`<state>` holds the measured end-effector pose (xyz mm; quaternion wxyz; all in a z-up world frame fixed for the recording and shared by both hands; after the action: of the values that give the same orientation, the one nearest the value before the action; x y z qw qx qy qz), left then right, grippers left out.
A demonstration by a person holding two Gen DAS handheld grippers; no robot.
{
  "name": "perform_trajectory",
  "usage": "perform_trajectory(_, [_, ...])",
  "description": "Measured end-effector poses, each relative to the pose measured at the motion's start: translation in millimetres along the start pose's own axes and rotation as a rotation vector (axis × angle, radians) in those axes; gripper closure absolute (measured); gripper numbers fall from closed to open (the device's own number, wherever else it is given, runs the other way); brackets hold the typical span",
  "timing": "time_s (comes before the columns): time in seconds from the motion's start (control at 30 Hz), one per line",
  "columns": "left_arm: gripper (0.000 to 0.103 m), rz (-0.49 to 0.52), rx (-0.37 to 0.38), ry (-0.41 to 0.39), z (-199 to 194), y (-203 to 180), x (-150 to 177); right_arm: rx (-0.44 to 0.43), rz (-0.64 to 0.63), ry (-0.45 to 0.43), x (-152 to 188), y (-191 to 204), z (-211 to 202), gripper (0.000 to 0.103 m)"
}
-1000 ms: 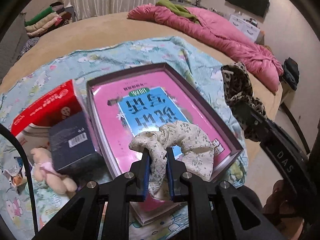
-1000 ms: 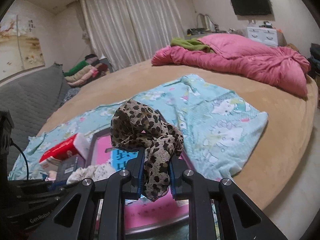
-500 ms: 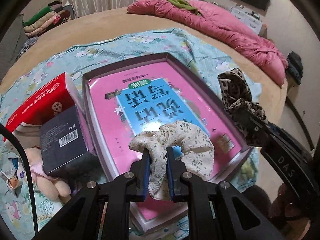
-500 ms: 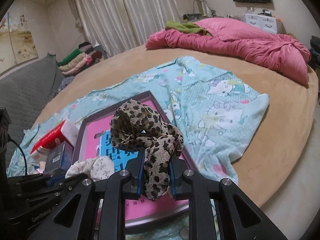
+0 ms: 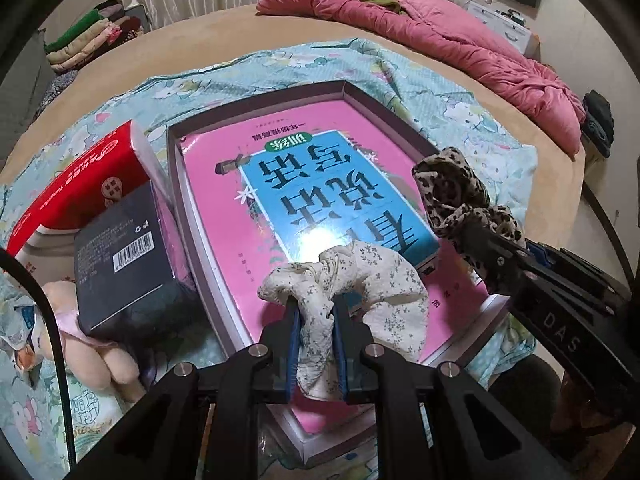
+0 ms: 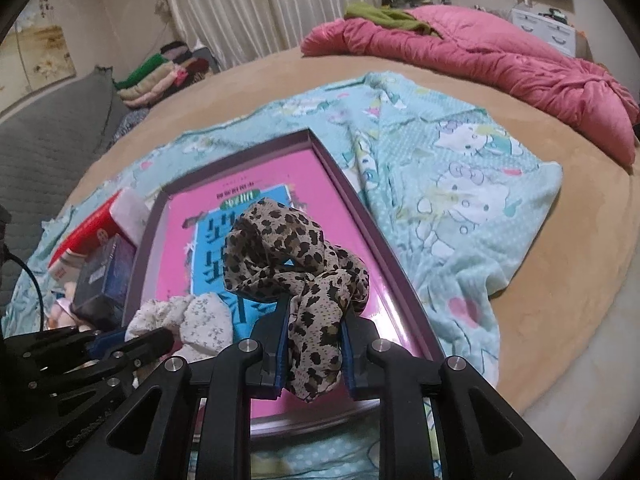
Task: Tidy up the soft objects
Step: 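Lift both scrunchies and carry them over the pink book box, then lower both scrunchies onto the pink book and open both tools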
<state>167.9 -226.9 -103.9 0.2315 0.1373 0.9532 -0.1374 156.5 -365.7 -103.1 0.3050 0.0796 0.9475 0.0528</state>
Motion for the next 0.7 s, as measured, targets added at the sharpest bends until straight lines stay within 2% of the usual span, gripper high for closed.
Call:
perform_trajectory(0.17, [0.087, -0.004, 0.007, 0.008, 1.0, 0.6, 3.9, 0.015, 0.012, 0.034, 4.0, -3.4, 5.4, 0.079])
perform_trajectory(0.7, [0.086, -0.037, 0.001, 0.019, 1.1, 6.4, 9.6, 0.048, 0.001, 0.052, 5.6, -3.6, 6.7, 0.07])
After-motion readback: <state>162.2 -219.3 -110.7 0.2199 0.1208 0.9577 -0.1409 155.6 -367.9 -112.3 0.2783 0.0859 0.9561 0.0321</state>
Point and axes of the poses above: each gripper's, at about its wrist camera, not at the fingertips, and z roughly the way its jaws point, y to its left, x to its underside, the point moved 6 cm from there along z, roughly the way its jaws point, and after that the axes turned 9 degrees about x, right-handed, at the moved point
